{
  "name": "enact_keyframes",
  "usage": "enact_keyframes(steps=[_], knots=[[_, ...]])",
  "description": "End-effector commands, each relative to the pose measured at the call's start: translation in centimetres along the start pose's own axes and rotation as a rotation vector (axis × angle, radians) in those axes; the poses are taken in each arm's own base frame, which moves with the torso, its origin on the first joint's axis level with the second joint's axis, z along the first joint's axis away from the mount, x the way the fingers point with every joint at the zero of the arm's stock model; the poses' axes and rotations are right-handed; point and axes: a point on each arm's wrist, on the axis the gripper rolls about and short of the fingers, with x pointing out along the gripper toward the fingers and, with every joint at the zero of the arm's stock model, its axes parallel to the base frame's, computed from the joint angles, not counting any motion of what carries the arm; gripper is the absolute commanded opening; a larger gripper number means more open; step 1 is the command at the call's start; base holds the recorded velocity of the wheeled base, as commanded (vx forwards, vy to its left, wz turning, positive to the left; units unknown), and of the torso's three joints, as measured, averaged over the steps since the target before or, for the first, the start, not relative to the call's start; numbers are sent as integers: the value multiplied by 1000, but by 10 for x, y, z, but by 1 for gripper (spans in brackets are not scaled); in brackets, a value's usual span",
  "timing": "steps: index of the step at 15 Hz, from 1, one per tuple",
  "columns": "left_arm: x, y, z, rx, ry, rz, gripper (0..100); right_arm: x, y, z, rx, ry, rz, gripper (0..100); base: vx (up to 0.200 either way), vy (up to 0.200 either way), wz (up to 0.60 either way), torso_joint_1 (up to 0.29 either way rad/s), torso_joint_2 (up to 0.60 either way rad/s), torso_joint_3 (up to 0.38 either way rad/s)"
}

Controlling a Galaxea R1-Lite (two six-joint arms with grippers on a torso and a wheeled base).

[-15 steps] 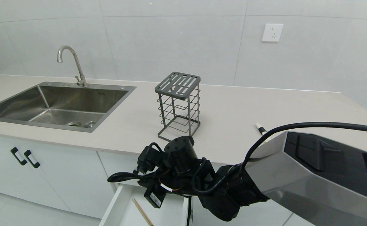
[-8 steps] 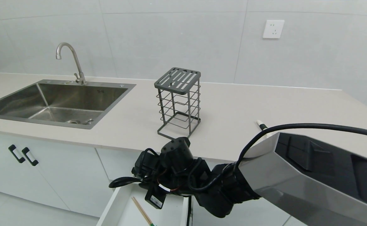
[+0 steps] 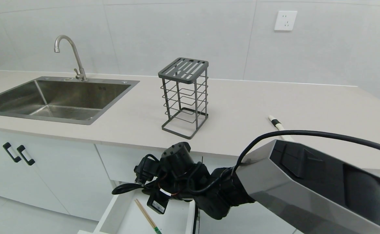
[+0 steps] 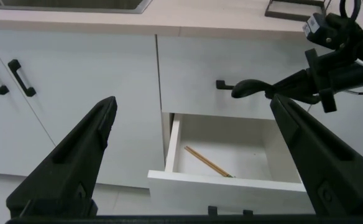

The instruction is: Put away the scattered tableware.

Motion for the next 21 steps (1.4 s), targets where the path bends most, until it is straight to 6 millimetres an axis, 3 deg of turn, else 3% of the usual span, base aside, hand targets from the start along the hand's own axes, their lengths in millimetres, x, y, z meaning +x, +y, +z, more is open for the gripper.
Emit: enact_keyframes(steps=[1, 21], knots=[[0, 0, 0, 0, 2, 0, 100, 6, 0, -4, 1, 7, 3, 0, 0, 0, 0, -168, 325, 159], [0, 0, 0, 0, 2, 0, 100, 44, -20, -26, 2, 51, -12, 0, 0, 0, 0, -183, 320, 144]])
